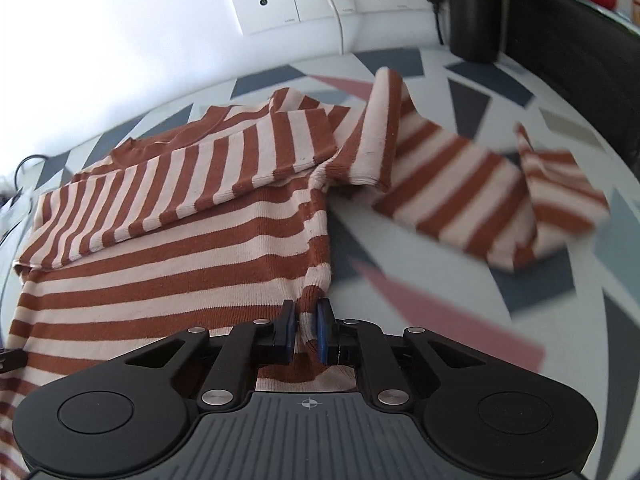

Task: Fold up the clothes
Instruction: 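Grasp the other sleeve with the right gripper and lift it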

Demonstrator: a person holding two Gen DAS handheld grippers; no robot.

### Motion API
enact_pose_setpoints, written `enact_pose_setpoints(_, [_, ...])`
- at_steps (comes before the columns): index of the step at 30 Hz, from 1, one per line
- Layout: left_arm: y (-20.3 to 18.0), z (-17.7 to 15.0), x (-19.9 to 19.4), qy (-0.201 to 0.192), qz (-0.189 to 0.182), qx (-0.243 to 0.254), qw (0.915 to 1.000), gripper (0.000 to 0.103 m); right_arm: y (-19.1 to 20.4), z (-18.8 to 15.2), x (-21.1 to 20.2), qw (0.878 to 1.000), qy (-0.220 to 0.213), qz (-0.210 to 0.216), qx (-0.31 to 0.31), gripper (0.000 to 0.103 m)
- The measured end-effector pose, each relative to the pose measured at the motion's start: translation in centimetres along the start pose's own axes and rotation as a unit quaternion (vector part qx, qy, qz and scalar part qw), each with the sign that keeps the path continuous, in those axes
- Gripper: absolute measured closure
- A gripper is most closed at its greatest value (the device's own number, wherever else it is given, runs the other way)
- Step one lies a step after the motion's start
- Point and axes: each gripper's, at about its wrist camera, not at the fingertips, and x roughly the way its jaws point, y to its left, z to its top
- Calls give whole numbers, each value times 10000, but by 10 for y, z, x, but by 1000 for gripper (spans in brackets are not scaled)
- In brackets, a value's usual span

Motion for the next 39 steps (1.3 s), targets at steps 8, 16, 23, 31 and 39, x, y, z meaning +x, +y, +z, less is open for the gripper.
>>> enact_pose_setpoints(8, [-38, 39, -28, -1218, 459, 382, 9908, 17, -36, 2, -44, 9905, -1019, -492, 785, 73])
enact_pose_setpoints(16, [-75, 61, 25, -723, 616, 72, 9955, 11, -94, 44, -31, 9673, -1365, -1647, 1360, 51])
enact_pose_setpoints(23, [-75, 54, 52, -302, 955, 129, 9949, 11, -122, 44, 4, 9626, -873, -2039, 1556, 69])
enact_pose_setpoints(31, [-82, 49, 65, -120, 630, 116, 9979, 0, -144, 24, -18, 9524, -803, -2100, 2061, 76])
enact_pose_setpoints(39, [-95, 53, 72, -176, 660, 194, 9975, 0, -141, 48, -1, 9557, -726, -2427, 1496, 44])
